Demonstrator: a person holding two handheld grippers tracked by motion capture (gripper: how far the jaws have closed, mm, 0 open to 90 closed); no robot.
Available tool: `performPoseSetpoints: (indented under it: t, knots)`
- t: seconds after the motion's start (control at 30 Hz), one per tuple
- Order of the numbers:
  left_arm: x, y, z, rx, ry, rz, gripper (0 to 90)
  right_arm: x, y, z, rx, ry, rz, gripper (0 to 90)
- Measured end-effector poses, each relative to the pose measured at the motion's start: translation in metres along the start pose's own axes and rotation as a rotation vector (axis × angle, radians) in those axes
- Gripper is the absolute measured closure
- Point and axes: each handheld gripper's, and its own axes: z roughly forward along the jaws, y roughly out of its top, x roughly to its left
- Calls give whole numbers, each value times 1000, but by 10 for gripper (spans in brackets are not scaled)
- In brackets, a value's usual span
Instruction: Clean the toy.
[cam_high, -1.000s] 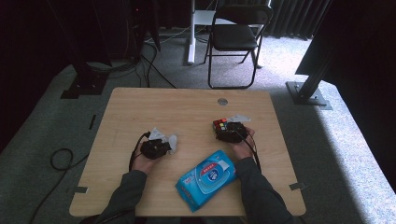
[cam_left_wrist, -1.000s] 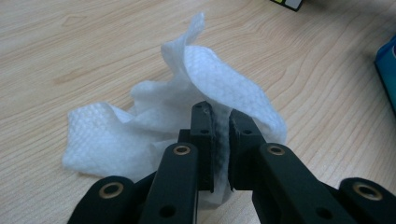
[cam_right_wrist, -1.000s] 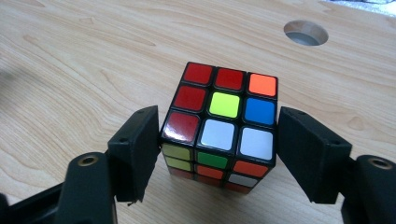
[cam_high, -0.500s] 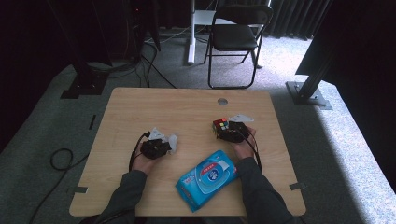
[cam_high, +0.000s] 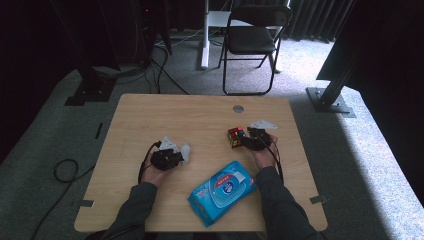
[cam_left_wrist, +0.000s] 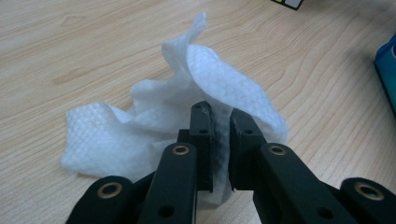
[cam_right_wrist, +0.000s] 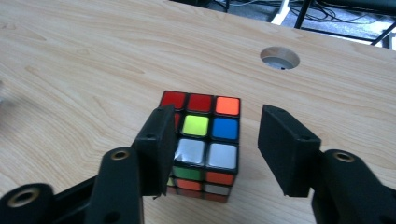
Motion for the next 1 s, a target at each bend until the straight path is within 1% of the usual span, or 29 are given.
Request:
performPoseSetpoints:
  t: [0.13,0.23,0.33,0.47,0.53,0.6,0.63,0.8,1.0]
  knots:
    - [0,0,0,2,-1,1,822,-6,-1,-2,3,-11,-3,527]
    - [0,0,0,1,-1,0,822,-9,-3,-2,10,-15,-4,536]
    - [0,0,0,2,-1,0,822,-13,-4,-4,17,-2,-13,514]
    - [0,0,0,2,-1,1,821,-14,-7,-5,27,20,-43,464]
    - [0,0,0,2,-2,0,820,-14,-10,-5,26,31,-59,444]
    - [0,0,1,2,-2,0,820,-14,-13,-5,33,48,-65,434]
    - [0,0,1,3,-1,2,819,-14,-15,-4,38,49,-69,430]
    - [0,0,1,2,-2,0,817,-14,-19,-2,42,72,-77,433]
    - [0,0,1,0,-2,0,815,-11,-19,-2,42,91,-86,474]
